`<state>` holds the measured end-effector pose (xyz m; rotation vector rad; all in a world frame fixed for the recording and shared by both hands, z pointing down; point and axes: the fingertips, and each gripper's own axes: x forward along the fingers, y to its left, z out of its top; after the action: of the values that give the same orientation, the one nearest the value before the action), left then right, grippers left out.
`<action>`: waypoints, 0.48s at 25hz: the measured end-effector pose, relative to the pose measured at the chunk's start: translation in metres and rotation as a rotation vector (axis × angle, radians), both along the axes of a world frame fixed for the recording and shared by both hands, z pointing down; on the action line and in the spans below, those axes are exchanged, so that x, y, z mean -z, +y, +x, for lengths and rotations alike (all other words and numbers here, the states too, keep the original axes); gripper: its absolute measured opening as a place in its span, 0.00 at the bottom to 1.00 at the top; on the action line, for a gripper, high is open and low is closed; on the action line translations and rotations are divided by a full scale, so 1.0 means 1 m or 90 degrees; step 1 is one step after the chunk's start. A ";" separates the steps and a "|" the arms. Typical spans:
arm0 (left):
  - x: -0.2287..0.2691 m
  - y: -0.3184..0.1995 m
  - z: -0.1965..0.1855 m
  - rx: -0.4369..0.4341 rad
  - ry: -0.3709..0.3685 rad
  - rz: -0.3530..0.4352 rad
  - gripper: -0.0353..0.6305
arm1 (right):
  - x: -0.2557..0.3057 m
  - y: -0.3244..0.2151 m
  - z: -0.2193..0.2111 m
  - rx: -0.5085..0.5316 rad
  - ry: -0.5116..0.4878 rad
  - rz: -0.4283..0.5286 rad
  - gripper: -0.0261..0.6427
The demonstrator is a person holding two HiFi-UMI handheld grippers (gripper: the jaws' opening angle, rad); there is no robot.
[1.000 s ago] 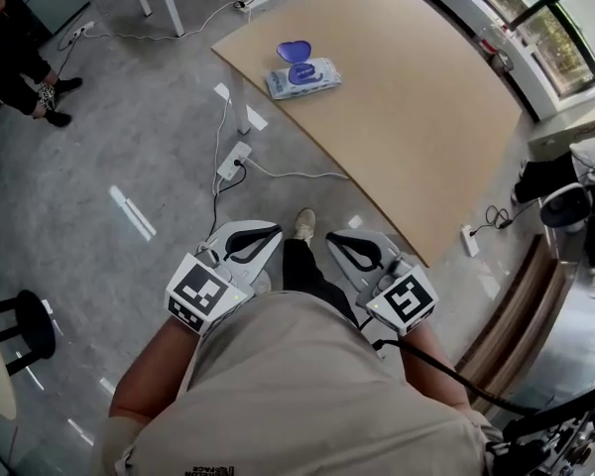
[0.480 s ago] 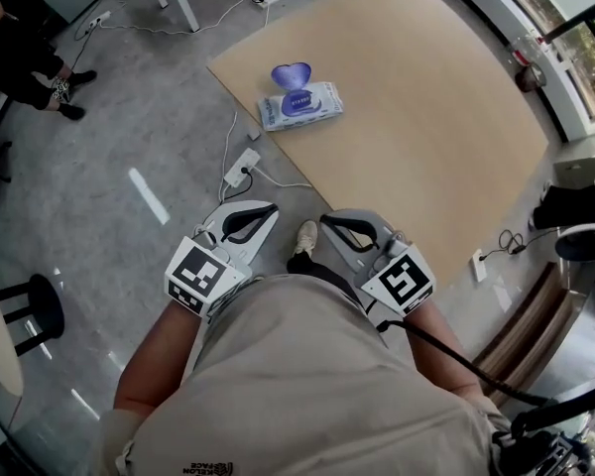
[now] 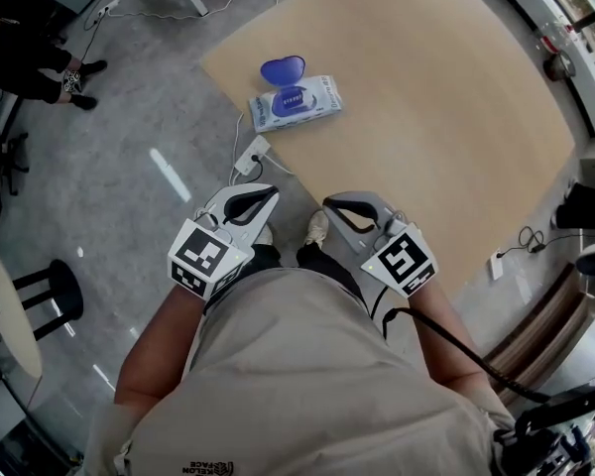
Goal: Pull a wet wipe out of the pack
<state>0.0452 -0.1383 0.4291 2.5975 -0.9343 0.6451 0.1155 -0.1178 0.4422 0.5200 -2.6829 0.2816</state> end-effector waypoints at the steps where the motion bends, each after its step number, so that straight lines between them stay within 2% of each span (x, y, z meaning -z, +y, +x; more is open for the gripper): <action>1: -0.003 -0.005 0.001 -0.001 -0.003 -0.005 0.06 | -0.002 -0.004 0.002 -0.004 -0.002 -0.005 0.04; 7: -0.025 -0.040 0.002 0.002 -0.019 -0.013 0.06 | -0.012 -0.034 0.012 -0.034 0.001 -0.007 0.04; 12: -0.045 -0.065 -0.004 -0.007 -0.017 -0.016 0.06 | -0.024 -0.058 0.007 -0.055 0.030 -0.001 0.05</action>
<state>0.0414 -0.2037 0.4744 2.5803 -0.9150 0.6915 0.1220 -0.1755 0.4666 0.6358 -2.6189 0.2929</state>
